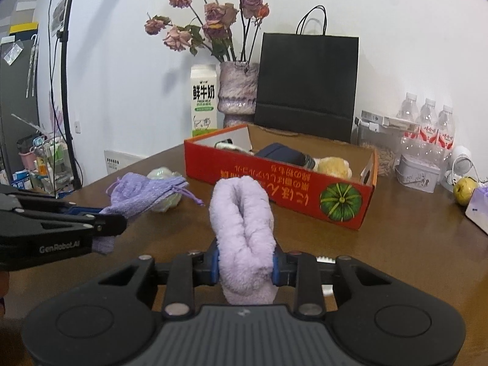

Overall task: Organize objects
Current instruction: 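Carry the lavender bag and lilac headband with both tools over the red box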

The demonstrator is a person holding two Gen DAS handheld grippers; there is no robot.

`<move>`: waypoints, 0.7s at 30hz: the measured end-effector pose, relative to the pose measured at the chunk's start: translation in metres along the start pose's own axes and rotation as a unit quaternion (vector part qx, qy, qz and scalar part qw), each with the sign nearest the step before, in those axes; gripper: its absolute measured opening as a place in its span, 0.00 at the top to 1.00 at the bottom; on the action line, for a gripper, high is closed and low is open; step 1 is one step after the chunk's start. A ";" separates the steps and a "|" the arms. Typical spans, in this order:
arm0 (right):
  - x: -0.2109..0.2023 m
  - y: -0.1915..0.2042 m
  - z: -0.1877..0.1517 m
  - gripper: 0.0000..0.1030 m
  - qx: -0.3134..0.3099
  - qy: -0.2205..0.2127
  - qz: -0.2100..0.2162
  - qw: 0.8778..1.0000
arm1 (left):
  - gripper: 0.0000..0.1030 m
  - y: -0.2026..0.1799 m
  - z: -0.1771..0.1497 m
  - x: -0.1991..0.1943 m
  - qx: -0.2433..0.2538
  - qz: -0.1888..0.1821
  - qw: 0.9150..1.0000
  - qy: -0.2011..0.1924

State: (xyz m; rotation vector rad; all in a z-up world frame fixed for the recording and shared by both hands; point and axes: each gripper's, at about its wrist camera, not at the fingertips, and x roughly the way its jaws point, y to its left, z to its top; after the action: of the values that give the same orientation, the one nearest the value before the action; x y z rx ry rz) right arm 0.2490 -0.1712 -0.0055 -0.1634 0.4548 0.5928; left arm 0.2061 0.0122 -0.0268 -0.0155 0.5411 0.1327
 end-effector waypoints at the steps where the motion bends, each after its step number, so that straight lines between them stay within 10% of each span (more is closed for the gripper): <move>1: 0.001 -0.001 0.002 0.72 0.001 -0.002 0.000 1.000 | 0.88 -0.001 0.004 0.001 0.001 0.000 1.000 -0.003; 21: 0.042 -0.027 0.053 0.72 0.020 -0.028 -0.005 0.999 | 0.88 -0.020 0.072 0.048 0.005 -0.007 1.000 -0.029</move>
State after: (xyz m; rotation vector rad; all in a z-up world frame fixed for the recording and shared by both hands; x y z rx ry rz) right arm 0.3143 -0.1576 0.0229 -0.1099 0.4109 0.5771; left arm 0.2866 0.0017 0.0095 -0.0055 0.4840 0.1166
